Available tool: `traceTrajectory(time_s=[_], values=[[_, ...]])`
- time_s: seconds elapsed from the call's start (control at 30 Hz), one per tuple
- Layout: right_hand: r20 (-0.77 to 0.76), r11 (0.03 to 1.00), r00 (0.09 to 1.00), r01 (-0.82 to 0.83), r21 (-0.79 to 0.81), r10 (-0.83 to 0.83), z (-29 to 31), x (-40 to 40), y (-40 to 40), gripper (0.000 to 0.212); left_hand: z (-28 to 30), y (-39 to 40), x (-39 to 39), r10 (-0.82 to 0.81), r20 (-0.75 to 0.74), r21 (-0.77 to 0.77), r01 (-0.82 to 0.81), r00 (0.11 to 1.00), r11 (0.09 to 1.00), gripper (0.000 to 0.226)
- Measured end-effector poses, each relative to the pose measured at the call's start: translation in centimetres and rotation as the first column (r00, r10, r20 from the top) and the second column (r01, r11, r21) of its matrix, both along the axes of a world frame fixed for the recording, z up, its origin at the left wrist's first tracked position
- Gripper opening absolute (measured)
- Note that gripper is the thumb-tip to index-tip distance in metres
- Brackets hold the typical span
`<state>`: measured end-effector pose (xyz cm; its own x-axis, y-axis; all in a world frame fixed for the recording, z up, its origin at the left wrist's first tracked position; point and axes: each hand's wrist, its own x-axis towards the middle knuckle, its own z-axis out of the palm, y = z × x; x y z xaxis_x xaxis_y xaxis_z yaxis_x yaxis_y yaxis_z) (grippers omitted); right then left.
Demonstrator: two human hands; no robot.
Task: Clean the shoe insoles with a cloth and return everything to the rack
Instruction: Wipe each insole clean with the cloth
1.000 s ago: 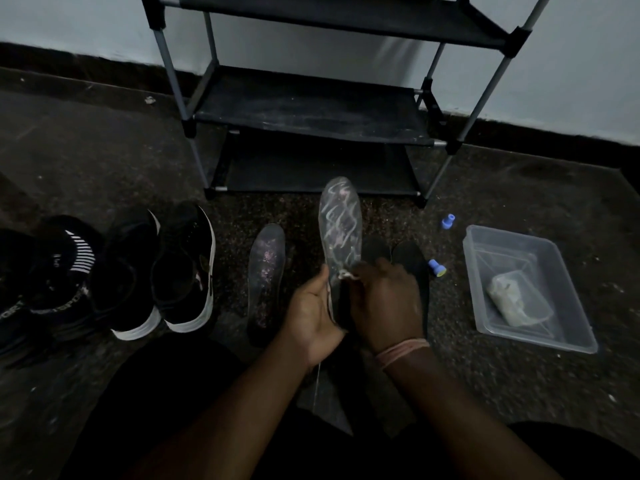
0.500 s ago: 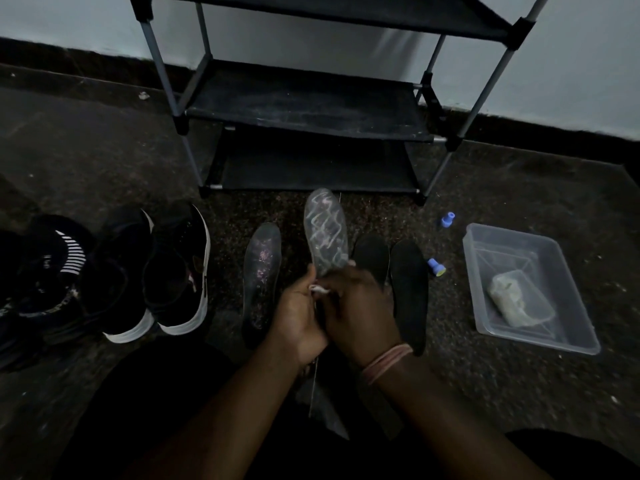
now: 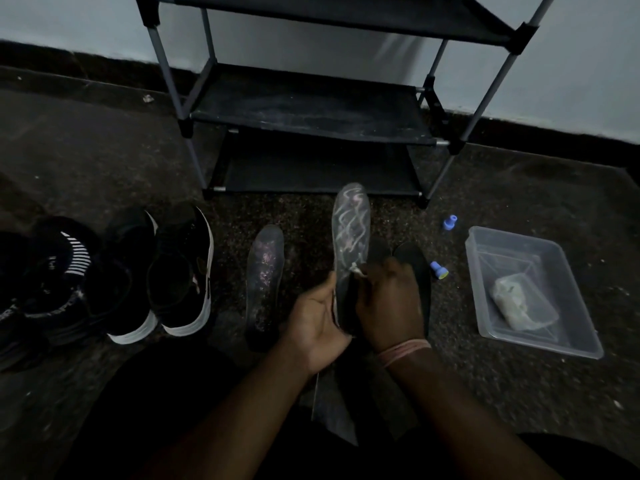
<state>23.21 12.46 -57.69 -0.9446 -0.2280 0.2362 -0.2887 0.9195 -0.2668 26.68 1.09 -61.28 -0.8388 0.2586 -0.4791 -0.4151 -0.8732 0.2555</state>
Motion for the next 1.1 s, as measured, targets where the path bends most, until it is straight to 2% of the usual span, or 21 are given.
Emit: traceTrajectory(time_s=[0.07, 0.13, 0.3, 0.43, 0.5, 0.53, 0.63, 0.7, 0.77, 0.83, 0.87, 0.97, 1.0, 1.1], values=[[0.031, 0.976, 0.988, -0.142, -0.164, 0.149, -0.2, 1.5, -1.4, 0.017, -0.2, -0.5, -0.1, 0.028, 0.009, 0.002, -0.028, 1.000, 1.000, 0.045], [0.072, 0.944, 0.964, -0.233, -0.234, 0.256, -0.1, 2.1, -2.1, 0.021, -0.6, -1.0, -0.3, 0.058, 0.014, 0.007, -0.058, 0.998, 0.998, 0.046], [0.021, 0.991, 0.996, -0.088, -0.103, 0.091, -0.5, -1.0, 0.6, 0.031, -0.6, 0.0, -0.3, -0.010, 0.019, -0.007, 0.010, 1.000, 1.000, 0.046], [0.169, 0.959, 0.953, -0.223, -0.175, 0.252, -0.7, 1.3, -2.4, 0.029, -1.2, -1.0, -0.6, 0.025, 0.035, -0.040, -0.023, 0.999, 0.999, 0.052], [0.176, 0.945, 0.935, -0.278, -0.171, 0.307, -0.7, 1.3, -2.6, 0.031, -1.5, -1.3, -0.8, 0.042, 0.050, -0.039, -0.040, 0.998, 0.998, 0.051], [0.155, 0.955, 0.948, -0.255, -0.148, 0.277, -0.7, 0.6, -2.1, 0.028, -1.4, -1.2, -0.9, 0.045, 0.051, -0.033, -0.044, 0.998, 0.999, 0.048], [0.016, 0.999, 0.999, -0.032, 0.007, 0.032, -0.5, -1.5, 0.3, 0.007, -0.8, -0.3, -0.8, 0.012, 0.016, -0.006, -0.012, 1.000, 1.000, 0.043], [0.058, 0.997, 0.997, -0.052, -0.065, 0.056, -0.2, -1.1, -0.1, 0.014, -0.6, -0.3, -0.7, 0.013, 0.014, -0.019, -0.013, 1.000, 1.000, 0.044], [0.159, 0.965, 0.964, -0.180, -0.192, 0.212, 0.0, 0.4, -1.9, 0.024, -0.9, -0.6, -1.0, 0.031, 0.007, -0.025, -0.031, 0.999, 0.999, 0.046], [0.167, 0.945, 0.944, -0.246, -0.215, 0.284, 0.1, 0.8, -2.4, 0.025, -1.2, -1.0, -1.1, 0.052, 0.012, -0.024, -0.051, 0.999, 0.998, 0.047], [0.134, 0.949, 0.956, -0.231, -0.212, 0.263, 0.0, 0.3, -2.0, 0.022, -1.2, -0.9, -1.1, 0.053, 0.015, -0.020, -0.052, 0.999, 0.998, 0.044], [0.105, 0.970, 0.994, -0.012, -0.241, 0.039, 0.1, -1.4, 0.3, 0.016, -0.8, -0.1, -1.0, 0.027, -0.011, 0.003, -0.027, 1.000, 1.000, 0.042], [0.091, 0.973, 0.996, -0.001, -0.230, 0.022, 0.2, -1.4, 0.4, 0.016, -0.7, 0.1, -0.9, 0.019, -0.015, 0.008, -0.019, 1.000, 1.000, 0.041], [0.104, 0.953, 0.965, -0.217, -0.211, 0.243, 0.2, 0.4, -1.7, 0.016, -0.5, -0.6, -0.7, 0.033, -0.027, 0.004, -0.032, 0.999, 0.999, 0.041]])
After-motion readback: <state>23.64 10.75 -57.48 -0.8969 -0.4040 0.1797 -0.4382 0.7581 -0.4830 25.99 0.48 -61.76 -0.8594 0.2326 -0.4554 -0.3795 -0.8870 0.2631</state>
